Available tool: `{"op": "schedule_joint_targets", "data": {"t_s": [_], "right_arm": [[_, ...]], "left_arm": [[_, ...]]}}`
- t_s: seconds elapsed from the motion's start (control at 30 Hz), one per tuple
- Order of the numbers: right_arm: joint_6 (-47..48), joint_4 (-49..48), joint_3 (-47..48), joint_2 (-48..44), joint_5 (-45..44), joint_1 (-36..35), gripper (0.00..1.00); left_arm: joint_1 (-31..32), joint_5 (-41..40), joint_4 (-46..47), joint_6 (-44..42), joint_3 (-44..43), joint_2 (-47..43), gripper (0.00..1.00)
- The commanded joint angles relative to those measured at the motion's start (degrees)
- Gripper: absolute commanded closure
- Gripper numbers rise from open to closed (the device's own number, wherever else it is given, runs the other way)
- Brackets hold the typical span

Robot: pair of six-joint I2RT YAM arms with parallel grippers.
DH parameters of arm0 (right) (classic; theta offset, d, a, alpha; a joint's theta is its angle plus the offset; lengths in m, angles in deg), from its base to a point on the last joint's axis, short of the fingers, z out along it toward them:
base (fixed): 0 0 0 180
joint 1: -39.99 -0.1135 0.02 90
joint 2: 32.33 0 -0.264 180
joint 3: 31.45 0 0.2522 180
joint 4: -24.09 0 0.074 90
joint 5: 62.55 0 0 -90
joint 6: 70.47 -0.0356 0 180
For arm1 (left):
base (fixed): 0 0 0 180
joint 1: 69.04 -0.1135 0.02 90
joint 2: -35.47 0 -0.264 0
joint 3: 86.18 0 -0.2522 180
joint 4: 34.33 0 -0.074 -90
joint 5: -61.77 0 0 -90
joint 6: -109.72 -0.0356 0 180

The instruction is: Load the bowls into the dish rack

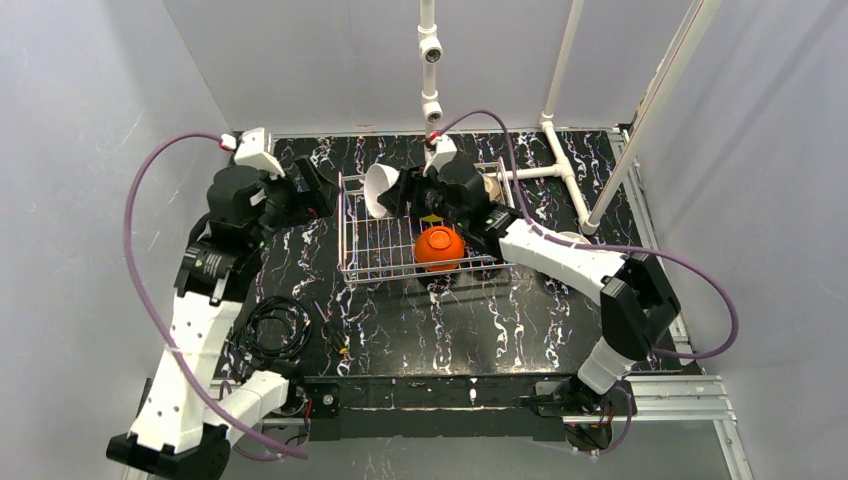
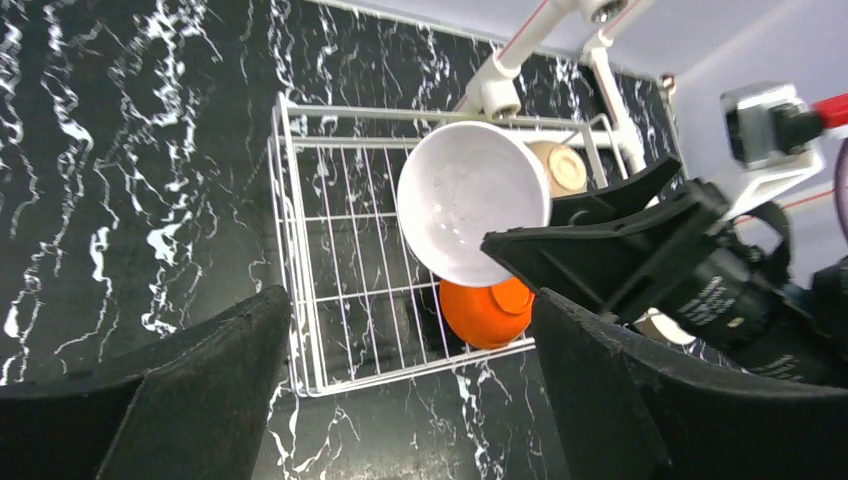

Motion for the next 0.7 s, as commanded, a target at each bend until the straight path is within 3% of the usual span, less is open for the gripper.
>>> {"op": "schedule_joint_targets", "data": {"t_s": [0.0,0.17,0.5,0.67], "right_arm": [[16.44,0.92,5.08,3.08,-5.36,-1.85,0.76],[26.76,0.38,7.64,6.94,-12.26,-4.07,0.76],[44.82,0.62,17.31,19.83,-22.59,-4.79,0.77],[55.57,0.09,17.41,21.40,-23.37,-7.89,0.76]], "left_arm": [[-0.19,-5.17,-0.74,-1.57,0.53,-1.44,0.11],[-0.21,-5.71,-3.55,-3.13,-2.58,-1.06,0.10],[-0.19,-1.79,-0.18,-0.85,-0.97,-2.66,0.07],[-0.20,-2.37,-2.01,-1.28,-1.18,-3.01,0.07]]}}
